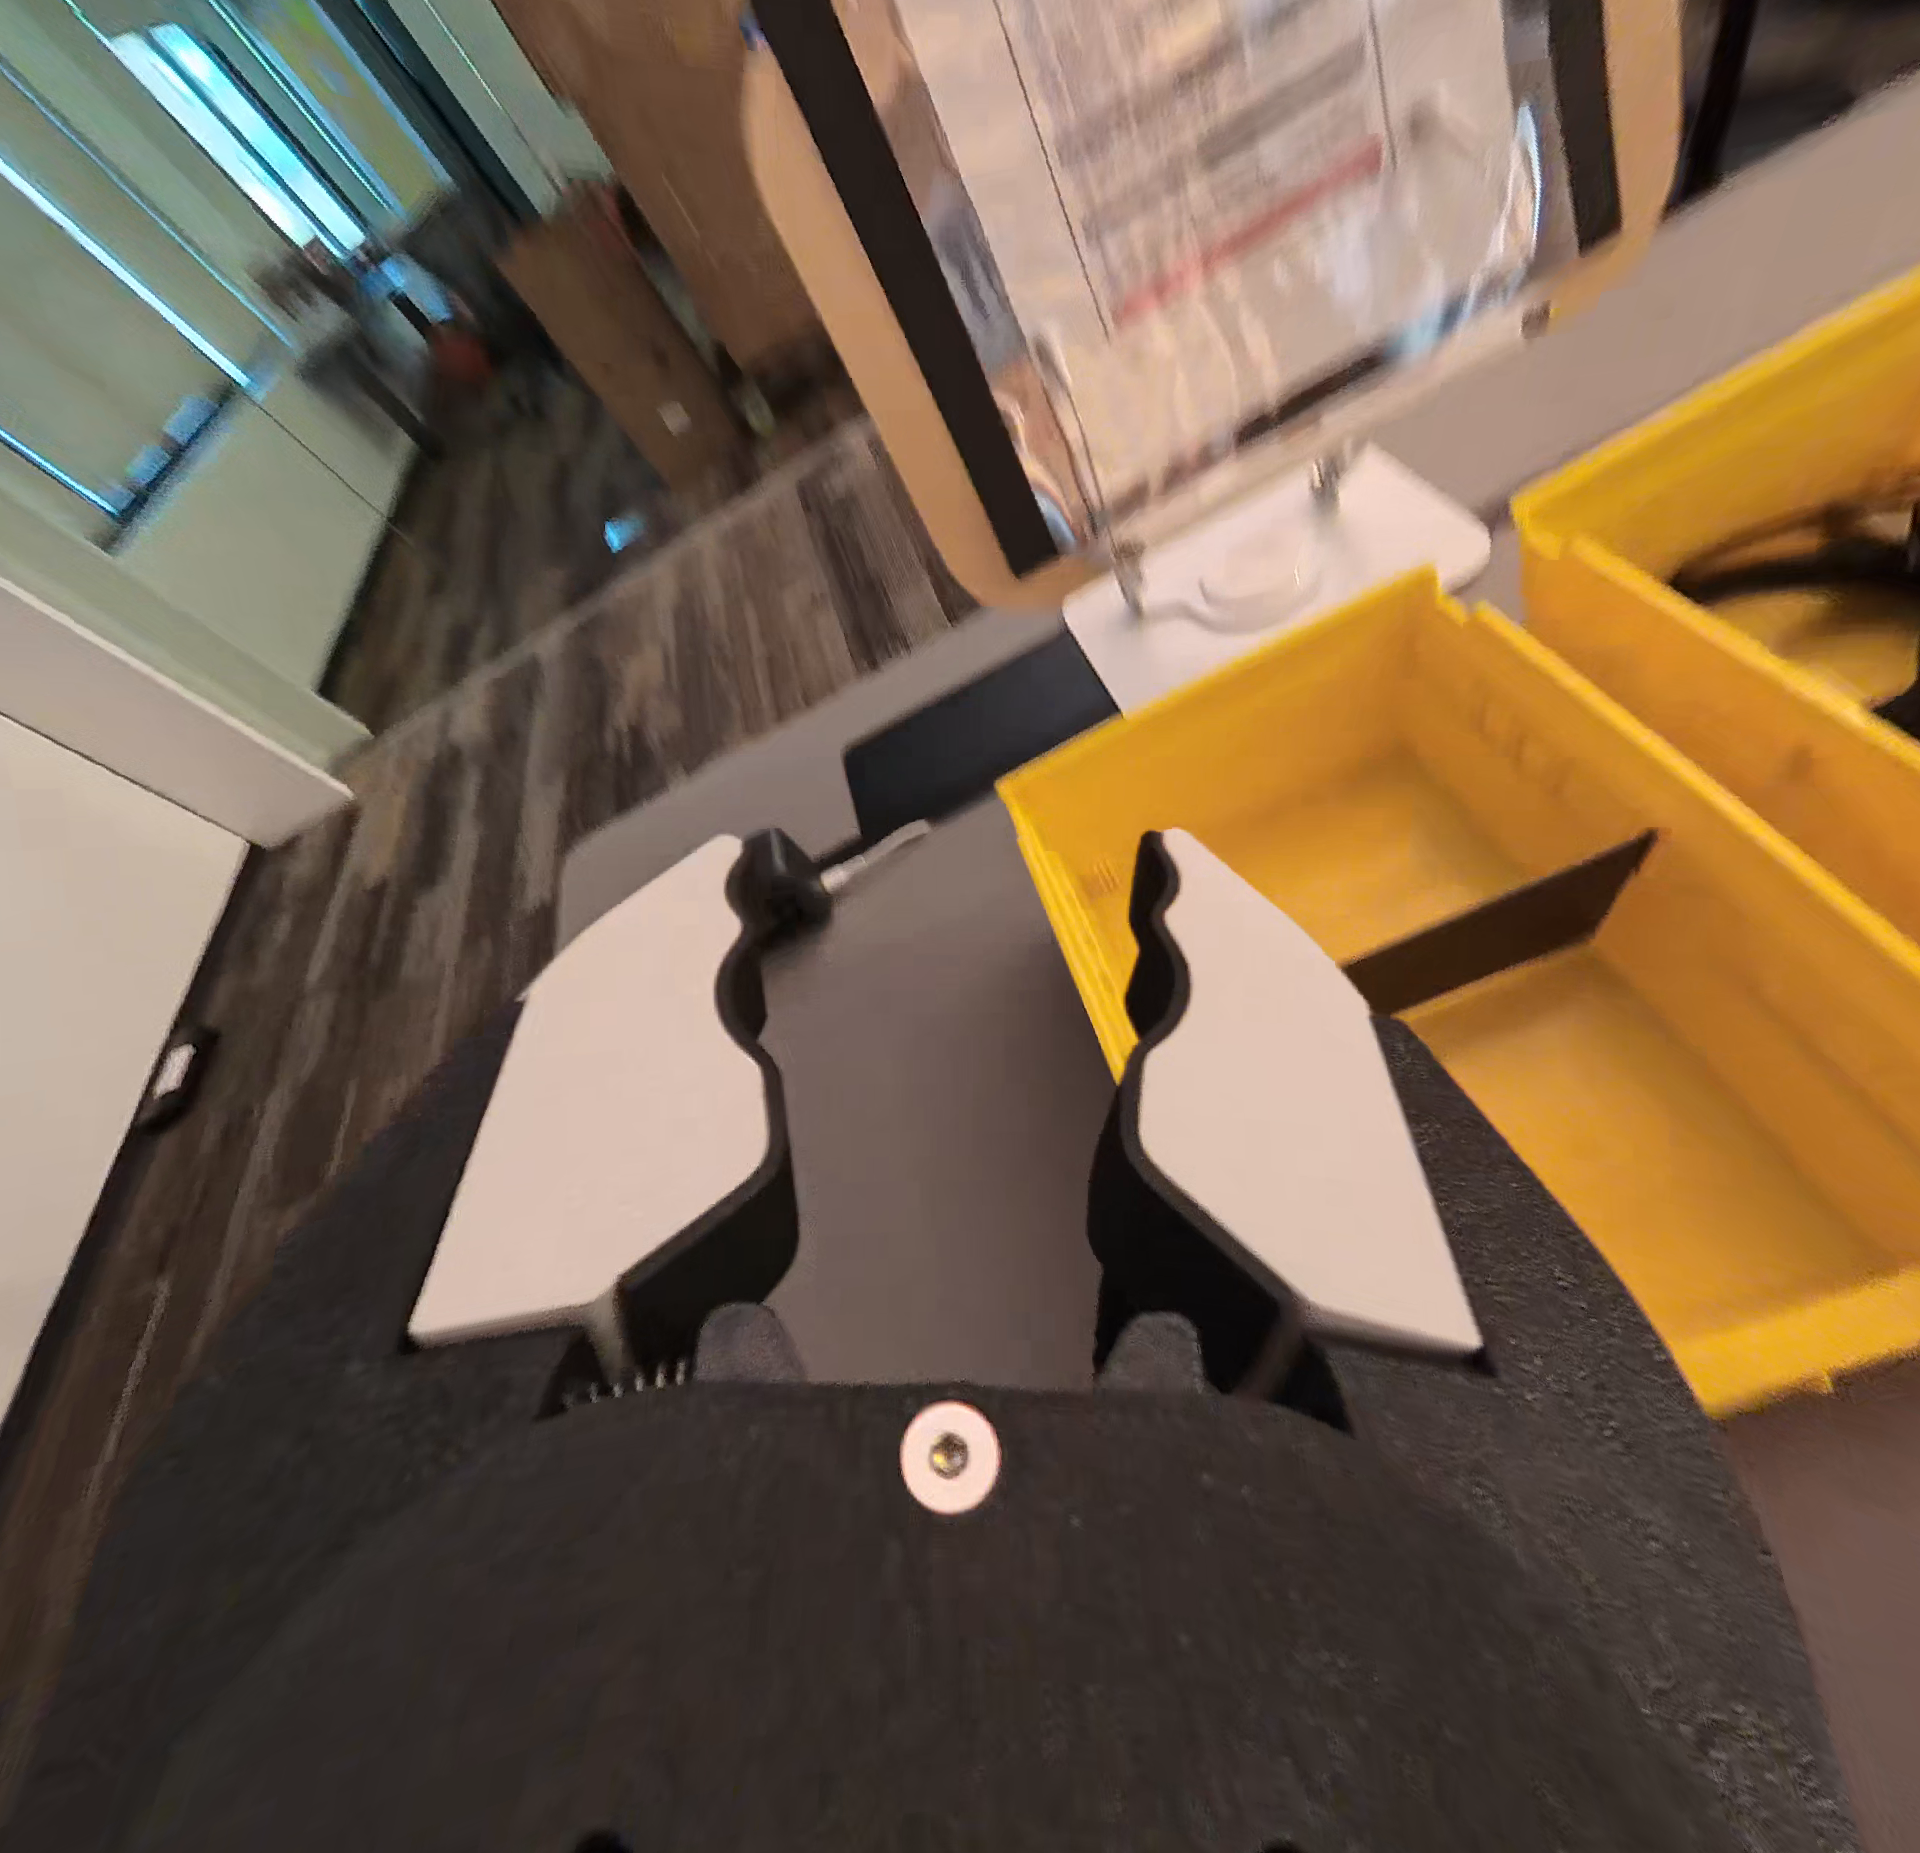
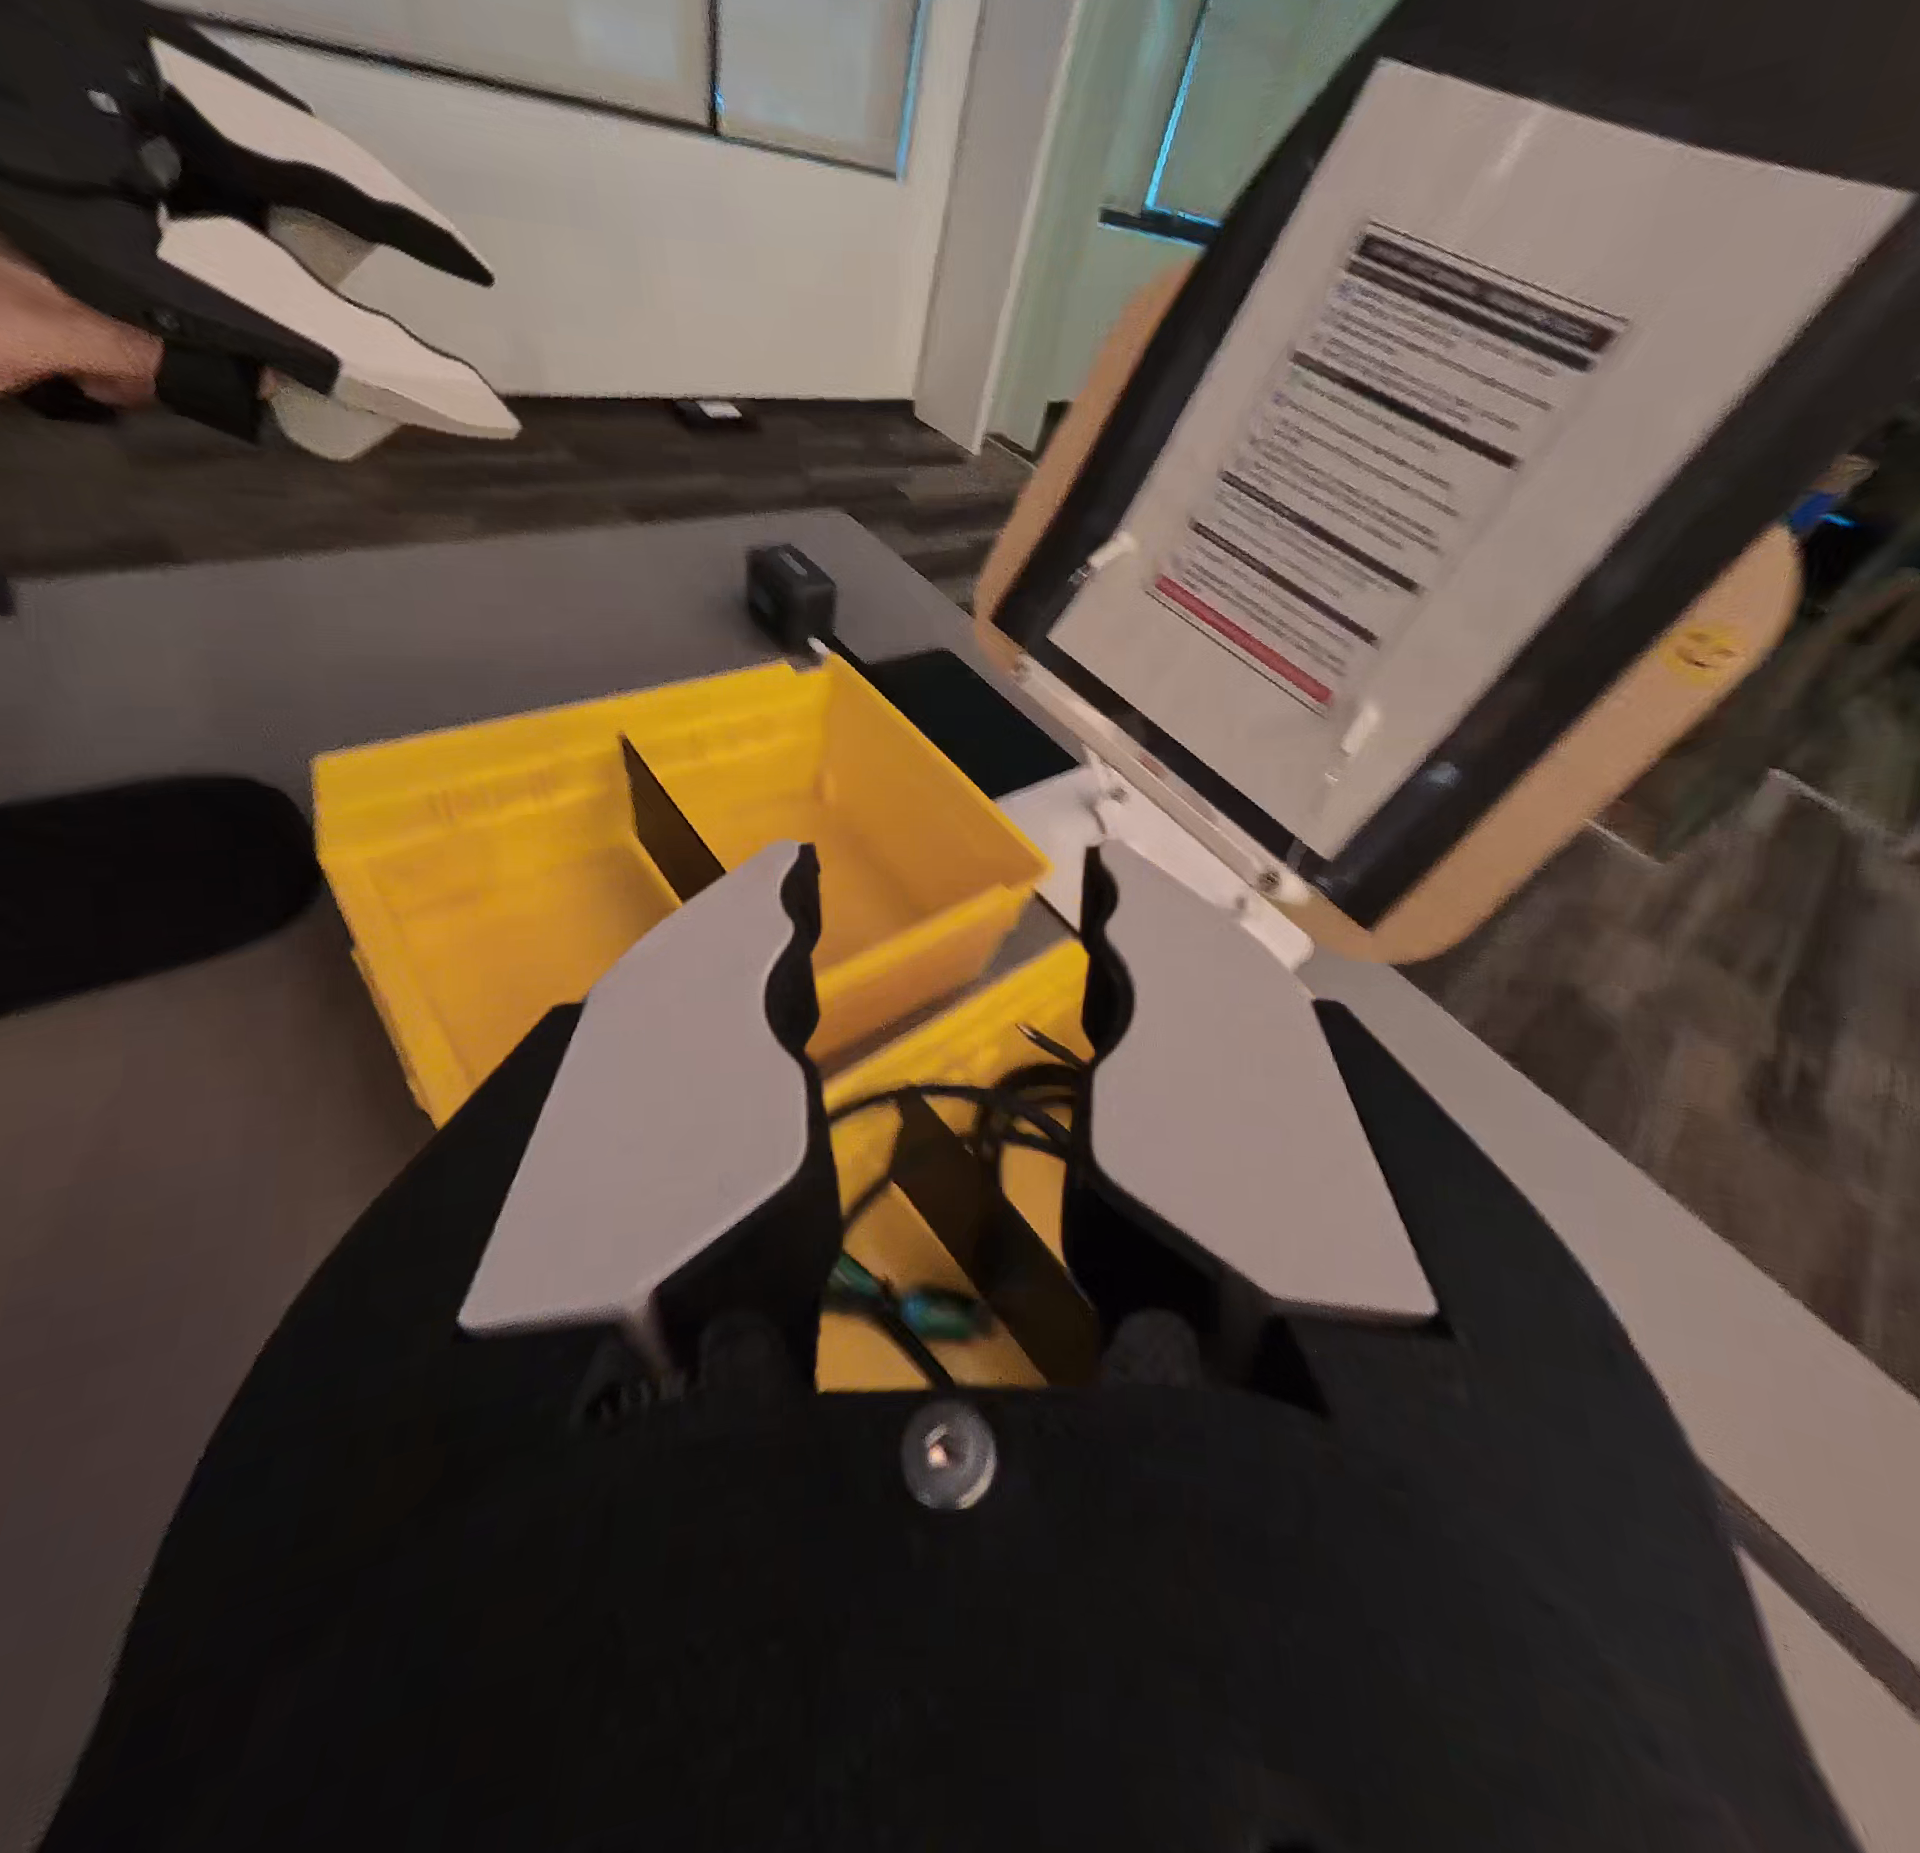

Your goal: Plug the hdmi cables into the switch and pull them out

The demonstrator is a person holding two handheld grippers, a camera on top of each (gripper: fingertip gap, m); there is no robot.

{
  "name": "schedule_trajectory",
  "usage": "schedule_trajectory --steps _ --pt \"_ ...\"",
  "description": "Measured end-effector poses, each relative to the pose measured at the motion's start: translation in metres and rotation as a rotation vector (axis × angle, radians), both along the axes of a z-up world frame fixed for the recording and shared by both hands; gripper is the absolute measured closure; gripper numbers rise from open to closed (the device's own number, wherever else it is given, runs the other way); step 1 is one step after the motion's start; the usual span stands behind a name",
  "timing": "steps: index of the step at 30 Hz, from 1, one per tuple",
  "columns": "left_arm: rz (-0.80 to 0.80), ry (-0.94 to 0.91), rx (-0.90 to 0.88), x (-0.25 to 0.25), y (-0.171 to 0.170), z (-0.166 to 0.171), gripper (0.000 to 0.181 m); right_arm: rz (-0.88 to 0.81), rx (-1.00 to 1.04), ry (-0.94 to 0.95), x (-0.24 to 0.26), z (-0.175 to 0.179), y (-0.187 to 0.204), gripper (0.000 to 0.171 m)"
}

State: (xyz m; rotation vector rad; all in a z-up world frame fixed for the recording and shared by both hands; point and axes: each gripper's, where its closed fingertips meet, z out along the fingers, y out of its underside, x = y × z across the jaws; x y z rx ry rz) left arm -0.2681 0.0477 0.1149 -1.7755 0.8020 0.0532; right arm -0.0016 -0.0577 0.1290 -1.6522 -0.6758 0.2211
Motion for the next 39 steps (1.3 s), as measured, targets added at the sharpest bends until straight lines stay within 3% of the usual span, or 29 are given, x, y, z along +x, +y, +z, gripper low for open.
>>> schedule_trajectory --steps 4,10,17,22,32,39 --pt "-0.025 -0.128 0.139 -0.006 -0.019 0.035 0.11 0.055 -0.283 0.094 -0.054 -0.034 0.029 0.116" --pt "-0.111 -0.186 0.179 0.009 -0.029 0.044 0.104 -0.079 -0.808 -0.005 -0.081 -0.146 0.055 0.111" --pt "-0.156 -0.187 0.167 0.014 -0.034 0.043 0.106 -0.288 -1.16 0.058 -0.085 -0.193 0.052 0.113" --pt "-0.16 -0.21 0.155 0.006 -0.034 0.044 0.108 -0.371 -1.287 0.188 -0.103 -0.208 0.052 0.122" --pt "-0.182 -0.211 0.139 0.003 -0.04 0.044 0.111 -0.503 -1.29 -0.108 -0.093 -0.246 0.06 0.147" --pt "-0.198 -0.202 0.122 0.006 -0.043 0.041 0.113 -0.559 -1.281 -0.116 -0.087 -0.255 0.07 0.155"
